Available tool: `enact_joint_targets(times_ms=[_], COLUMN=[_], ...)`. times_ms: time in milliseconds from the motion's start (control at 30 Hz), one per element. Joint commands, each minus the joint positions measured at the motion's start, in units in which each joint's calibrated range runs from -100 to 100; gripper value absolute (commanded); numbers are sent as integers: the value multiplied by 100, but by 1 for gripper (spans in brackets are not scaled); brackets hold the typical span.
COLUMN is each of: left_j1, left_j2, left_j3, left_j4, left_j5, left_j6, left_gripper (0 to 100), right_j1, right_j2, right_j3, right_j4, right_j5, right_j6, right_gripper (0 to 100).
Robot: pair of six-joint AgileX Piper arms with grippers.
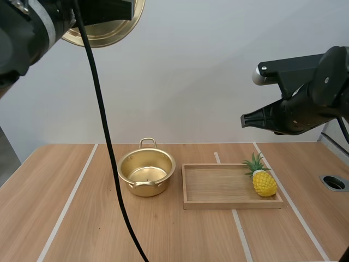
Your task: Open the pot, put the pineapple inside, and close it
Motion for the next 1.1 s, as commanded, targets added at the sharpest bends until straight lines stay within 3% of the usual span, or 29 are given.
enact_joint_targets(times_ms=[0,200,233,333,367,600,1067], left_j1=[-18,-18,-18,-18,-18,-18,-18], left_j2=[-44,-44,-44,-44,-44,-44,-44], left_j3=[-39,-39,-39,-39,-39,-39,-39], left_j4=[-69,-69,-69,-69,-69,-69,-69], left_j5=[-162,-162,-162,-162,-162,-162,-162], left_j6=[-66,-66,-66,-66,-66,-66,-66], left_gripper=[0,0,0,0,0,0,0], right_j1=[-23,-23,-23,-23,-23,-23,-23], right_j2=[-46,-46,-46,-46,-46,-46,572], right_j3=[-41,-41,-41,-41,-41,272,1330], right_j4=[-77,-404,-495,-830,-933,-1141,-1403], right_j5=[66,344,344,344,393,890,-817], right_j6=[6,-114,-163,-164,-164,-151,-140], right_gripper=[0,2,18,86,100,100,100])
